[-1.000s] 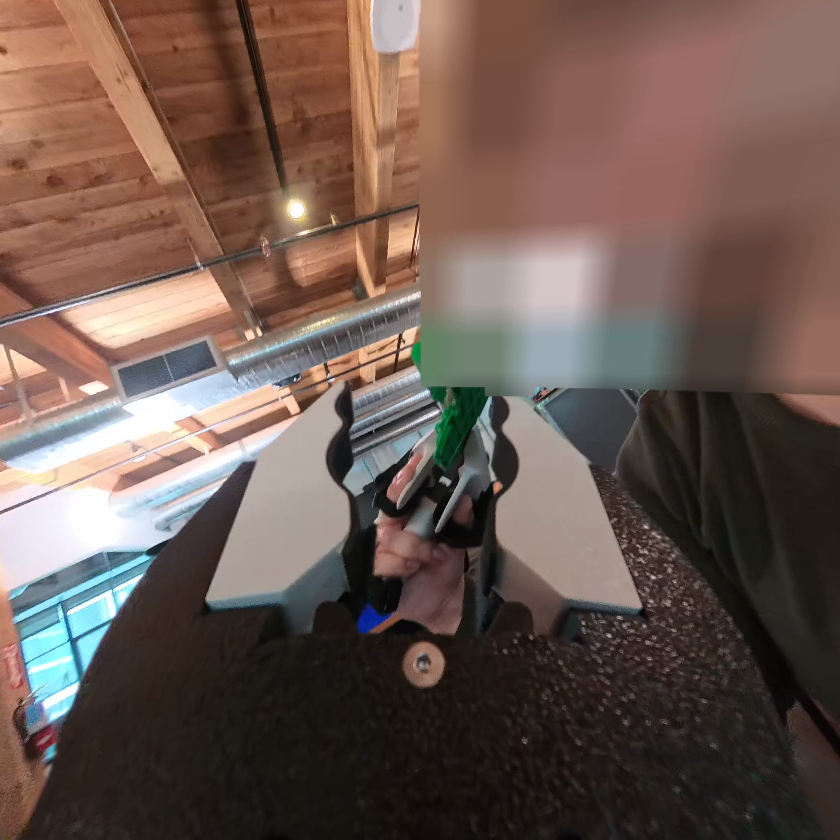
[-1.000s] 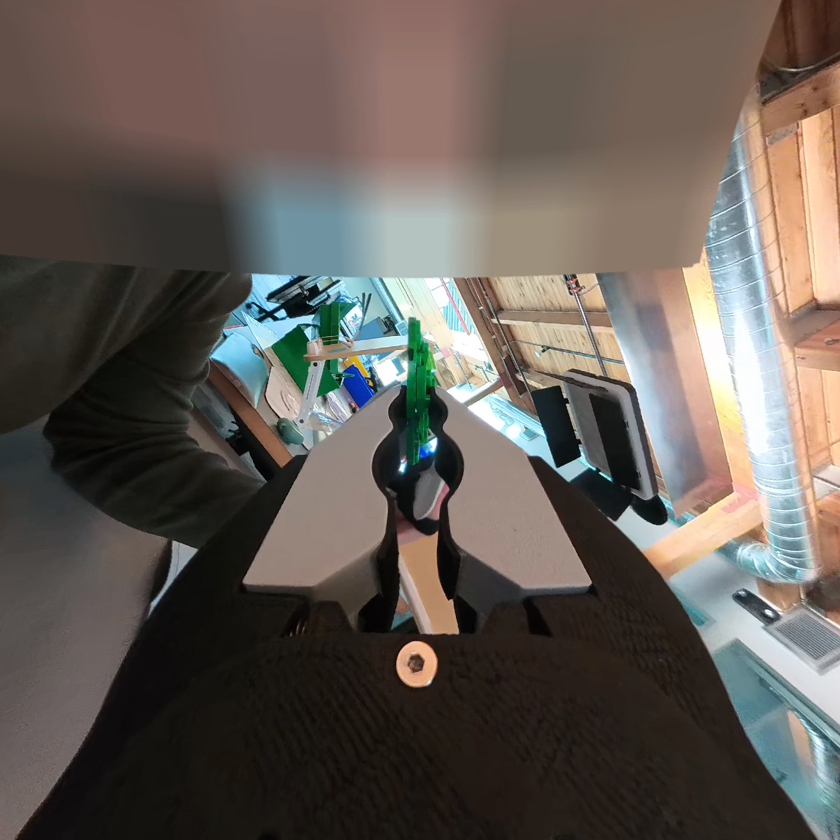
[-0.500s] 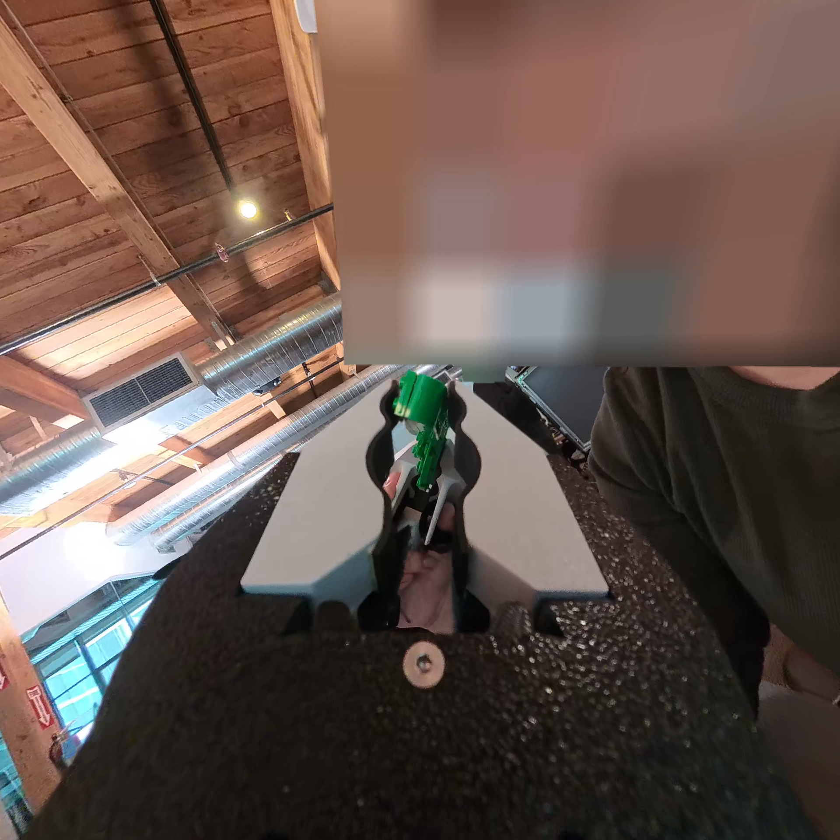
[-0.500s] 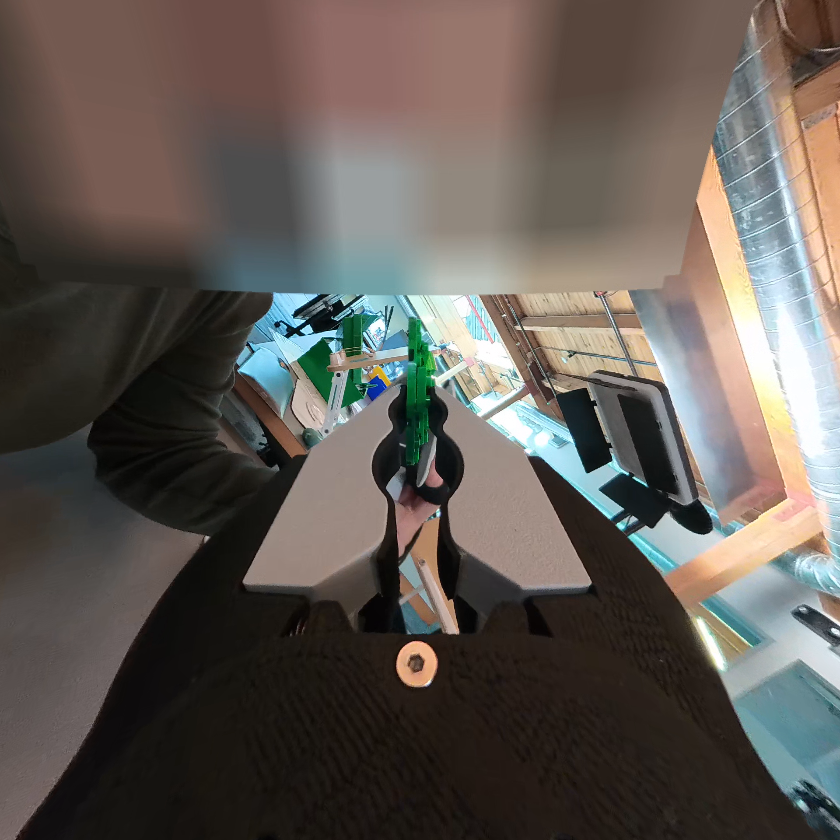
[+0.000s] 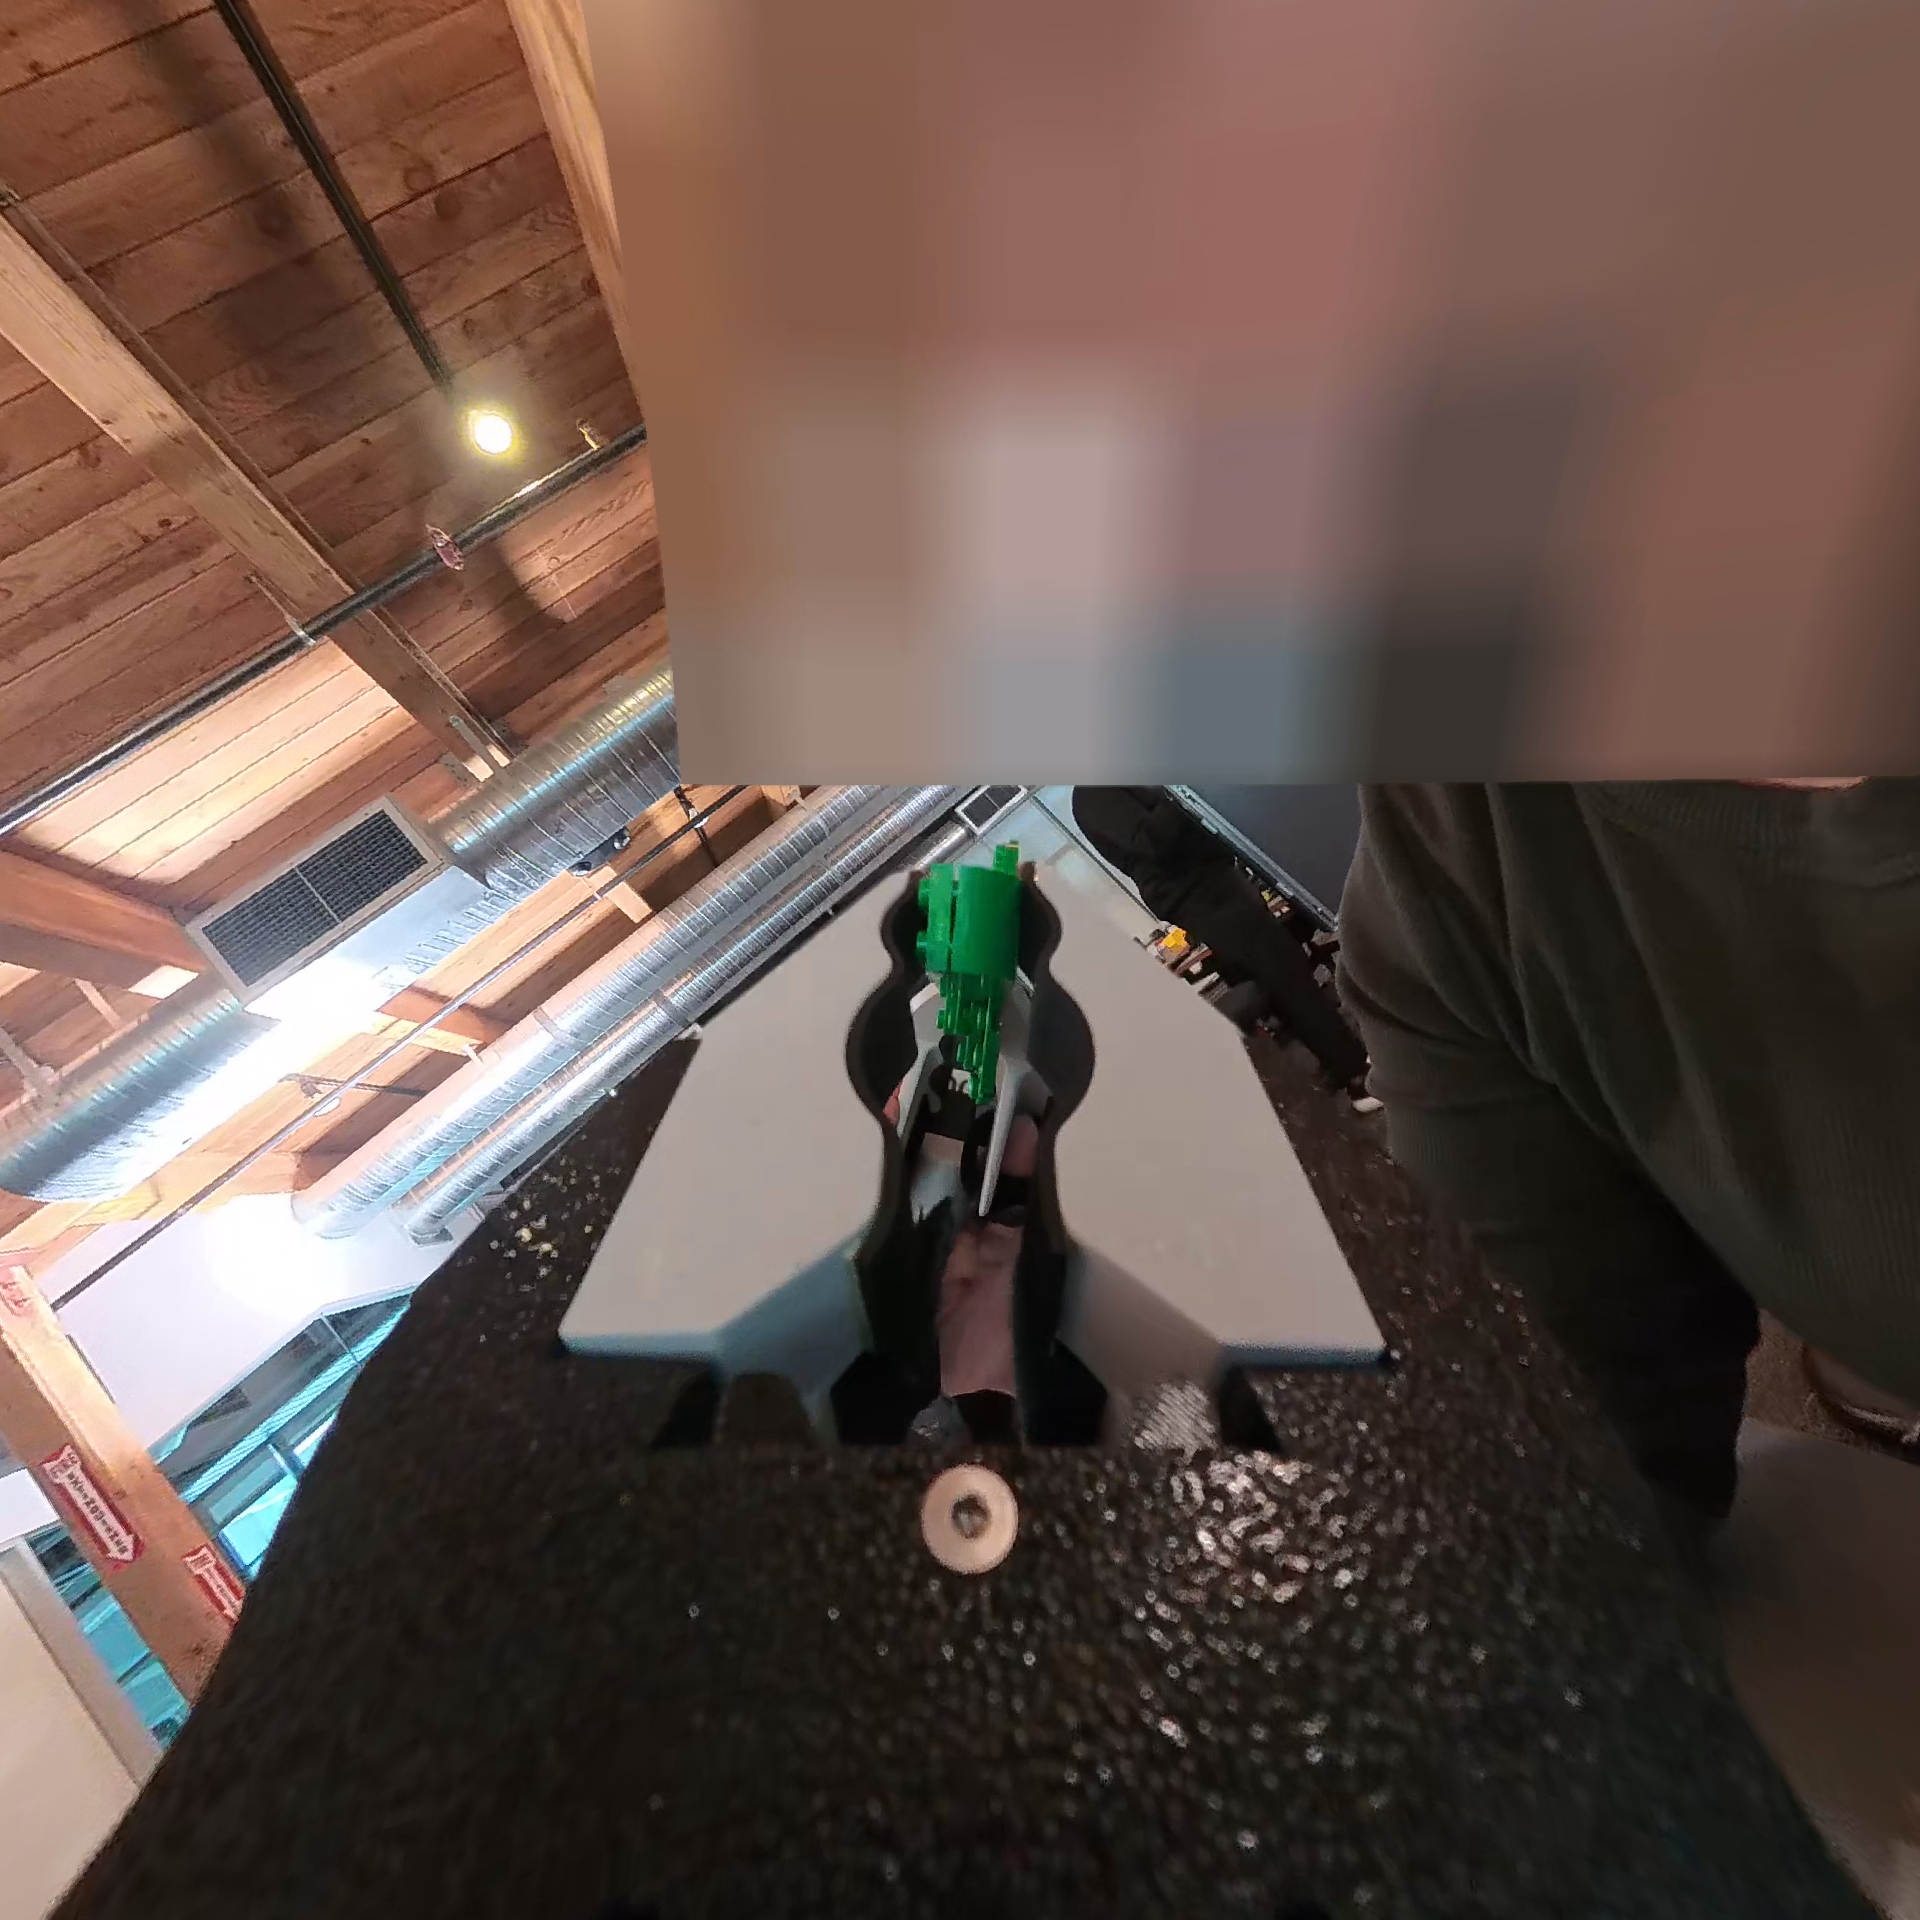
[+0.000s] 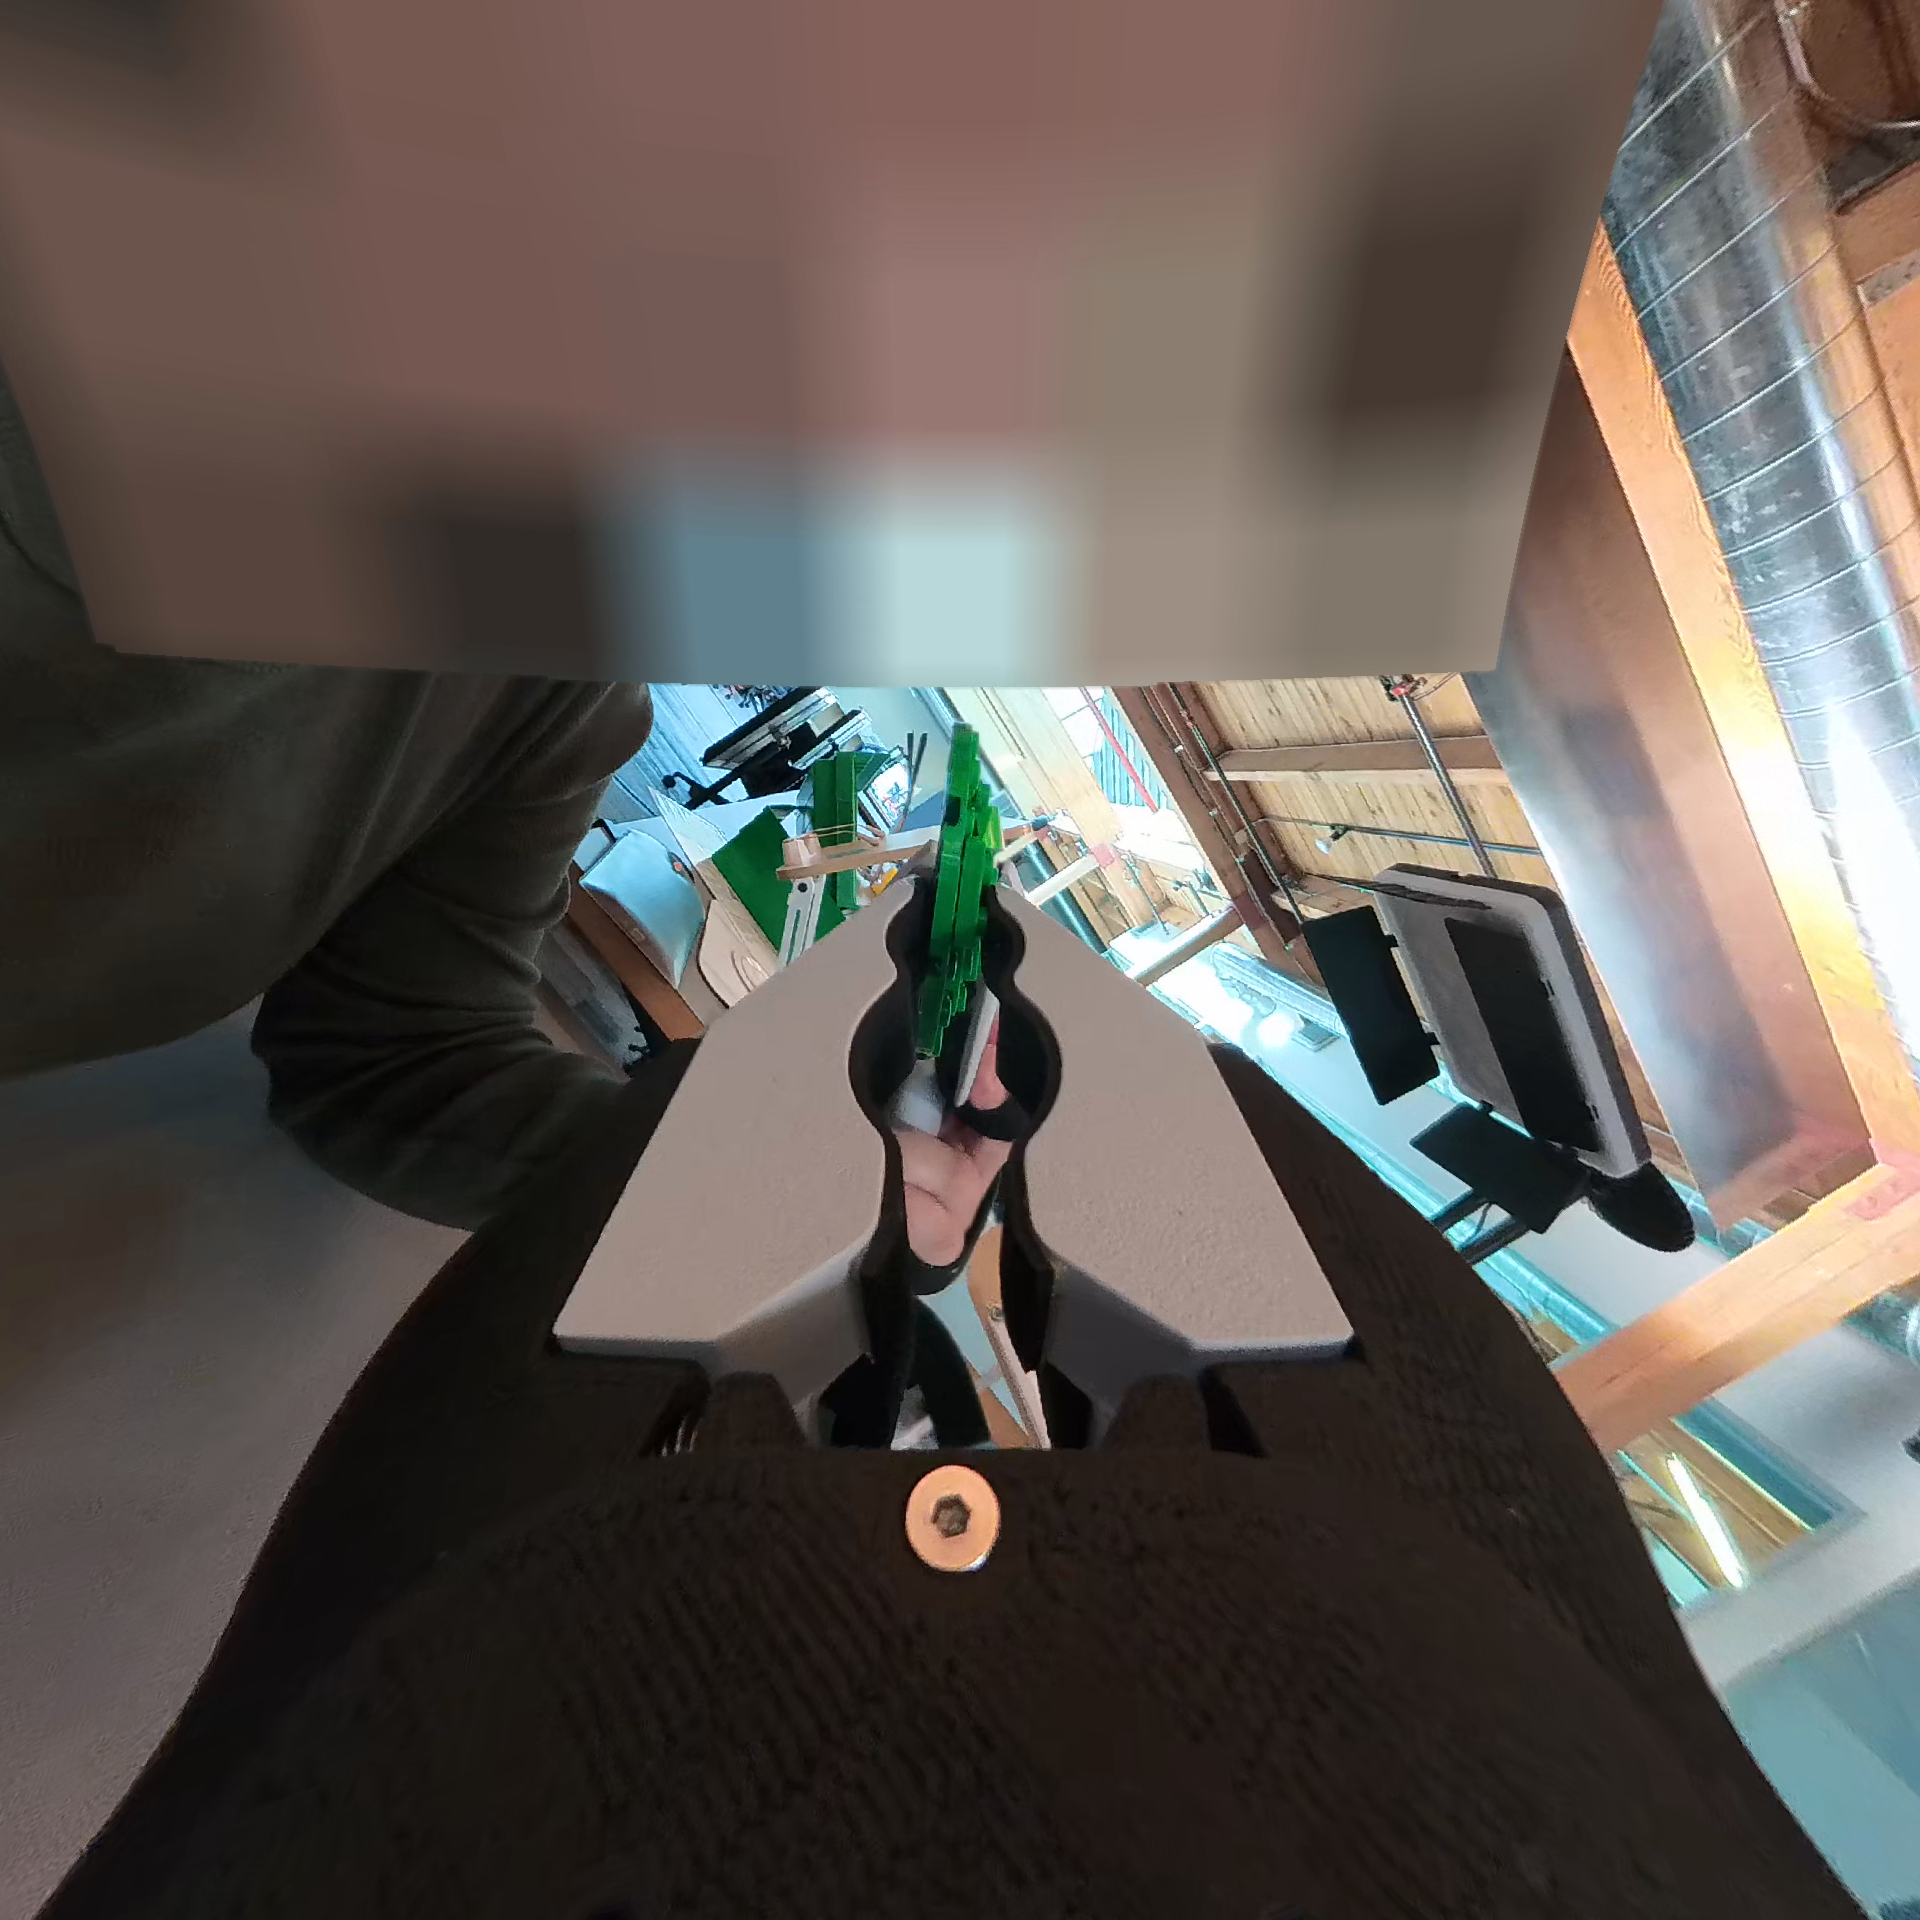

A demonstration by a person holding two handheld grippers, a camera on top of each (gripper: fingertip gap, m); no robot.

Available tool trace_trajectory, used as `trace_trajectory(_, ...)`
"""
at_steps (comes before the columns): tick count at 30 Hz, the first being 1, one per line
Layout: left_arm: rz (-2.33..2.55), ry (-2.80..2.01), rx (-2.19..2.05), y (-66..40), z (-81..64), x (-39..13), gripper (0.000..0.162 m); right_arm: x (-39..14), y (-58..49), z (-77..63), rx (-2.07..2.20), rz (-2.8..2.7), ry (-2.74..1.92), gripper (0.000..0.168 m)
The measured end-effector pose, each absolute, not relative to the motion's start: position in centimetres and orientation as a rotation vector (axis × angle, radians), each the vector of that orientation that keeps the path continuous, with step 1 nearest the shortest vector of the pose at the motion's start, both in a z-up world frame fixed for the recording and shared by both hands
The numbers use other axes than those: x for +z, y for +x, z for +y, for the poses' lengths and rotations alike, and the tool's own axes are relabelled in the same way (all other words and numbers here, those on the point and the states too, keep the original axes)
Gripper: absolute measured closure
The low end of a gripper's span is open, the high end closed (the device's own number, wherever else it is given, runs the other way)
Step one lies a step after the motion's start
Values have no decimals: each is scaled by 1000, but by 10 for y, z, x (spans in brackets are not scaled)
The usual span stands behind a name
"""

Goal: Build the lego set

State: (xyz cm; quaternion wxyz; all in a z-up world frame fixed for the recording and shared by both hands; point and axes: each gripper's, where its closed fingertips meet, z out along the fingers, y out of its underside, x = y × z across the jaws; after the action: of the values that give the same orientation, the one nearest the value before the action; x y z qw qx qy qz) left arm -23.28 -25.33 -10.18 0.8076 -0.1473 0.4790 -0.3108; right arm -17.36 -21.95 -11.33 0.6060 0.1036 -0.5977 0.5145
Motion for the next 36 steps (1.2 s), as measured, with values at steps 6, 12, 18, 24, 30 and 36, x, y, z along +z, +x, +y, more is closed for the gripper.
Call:
trace_trajectory(6,1007,-344,-622,-234,-251,-99,146,-114,-175,-218,1174,-1382,231,162)
trace_trajectory(12,1067,-497,-315,-227,-232,-109,140,-116,-171,-217,1140,-1395,226,161)
trace_trajectory(18,1126,-462,-286,-221,-241,-113,145,-117,-166,-223,1147,-1414,245,161)
trace_trajectory(24,1159,-451,-284,-217,-246,-114,147,-118,-164,-223,1163,-1422,248,161)
trace_trajectory(30,1191,-449,-253,-214,-248,-116,149,-118,-163,-221,1176,-1426,245,161)
trace_trajectory(36,1207,-459,-248,-212,-250,-117,149,-120,-162,-222,1187,-1435,253,161)
